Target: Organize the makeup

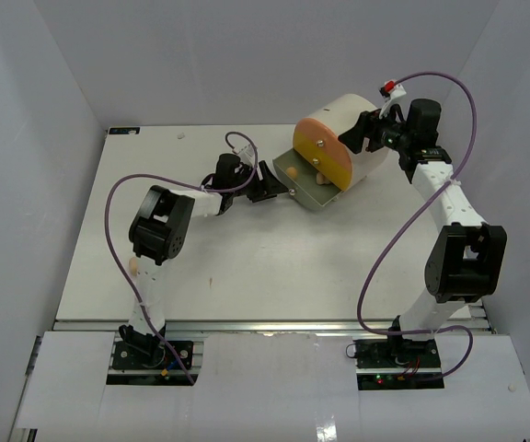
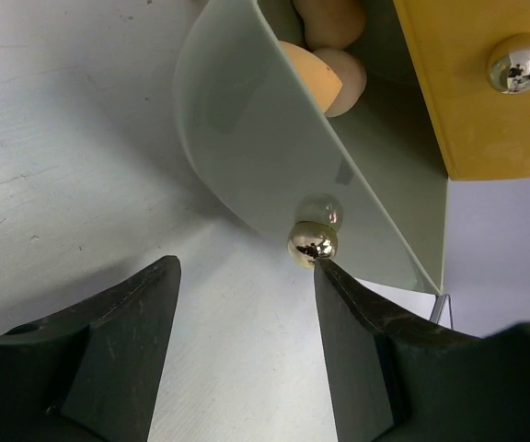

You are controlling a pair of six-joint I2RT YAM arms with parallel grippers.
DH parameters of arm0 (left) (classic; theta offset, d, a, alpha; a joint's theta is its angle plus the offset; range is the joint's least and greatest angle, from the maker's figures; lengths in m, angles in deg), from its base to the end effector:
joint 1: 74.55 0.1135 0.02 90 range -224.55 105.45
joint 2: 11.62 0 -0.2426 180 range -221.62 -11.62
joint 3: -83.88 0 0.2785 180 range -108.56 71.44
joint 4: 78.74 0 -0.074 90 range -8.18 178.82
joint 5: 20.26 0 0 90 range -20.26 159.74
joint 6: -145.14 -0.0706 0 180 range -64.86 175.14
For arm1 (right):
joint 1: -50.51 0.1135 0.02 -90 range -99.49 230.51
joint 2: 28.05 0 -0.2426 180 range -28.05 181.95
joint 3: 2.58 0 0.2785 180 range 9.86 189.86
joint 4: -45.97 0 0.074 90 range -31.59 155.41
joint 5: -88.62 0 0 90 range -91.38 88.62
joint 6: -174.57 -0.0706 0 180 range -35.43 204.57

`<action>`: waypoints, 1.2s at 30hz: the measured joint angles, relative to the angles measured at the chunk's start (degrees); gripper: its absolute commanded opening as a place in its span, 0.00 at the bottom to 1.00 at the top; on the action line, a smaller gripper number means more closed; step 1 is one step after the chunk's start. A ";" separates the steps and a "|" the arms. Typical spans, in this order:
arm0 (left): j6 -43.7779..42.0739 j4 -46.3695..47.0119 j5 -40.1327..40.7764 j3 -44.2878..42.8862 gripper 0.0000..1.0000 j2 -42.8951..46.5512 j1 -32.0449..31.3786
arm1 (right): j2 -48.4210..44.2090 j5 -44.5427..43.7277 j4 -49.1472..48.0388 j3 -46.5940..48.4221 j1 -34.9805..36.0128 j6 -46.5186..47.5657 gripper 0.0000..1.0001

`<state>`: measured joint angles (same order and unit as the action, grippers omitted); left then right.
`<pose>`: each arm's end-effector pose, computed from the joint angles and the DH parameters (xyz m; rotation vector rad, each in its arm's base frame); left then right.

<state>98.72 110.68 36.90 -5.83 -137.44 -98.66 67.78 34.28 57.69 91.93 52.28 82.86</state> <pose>0.4463 -0.2417 0.0862 0.0218 2.2204 -1.2849 0.4496 0.0551 0.3188 -0.4454 1.7382 0.6009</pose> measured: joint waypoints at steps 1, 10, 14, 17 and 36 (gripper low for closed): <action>0.02 0.00 -0.03 -0.20 0.70 -0.21 -0.01 | -0.06 -0.16 0.13 0.00 0.06 0.26 0.75; 1.01 0.20 -0.31 -1.94 0.70 -2.41 -0.01 | -0.50 -0.98 0.58 -0.48 0.36 2.86 0.75; 1.40 0.17 -0.37 -2.39 0.70 -3.27 -0.01 | -0.83 -1.57 0.82 -0.78 0.50 4.08 0.75; 1.54 -0.01 -0.46 -2.76 0.70 -3.33 -0.01 | -1.26 -1.88 1.11 -1.47 0.51 5.06 0.75; 3.11 0.39 -0.84 -8.65 0.70 -6.63 -0.34 | -1.60 -0.73 2.21 -2.36 0.80 8.55 0.67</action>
<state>101.83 111.08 36.07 -14.48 -144.07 -98.99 66.19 33.55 59.90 89.57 53.09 91.41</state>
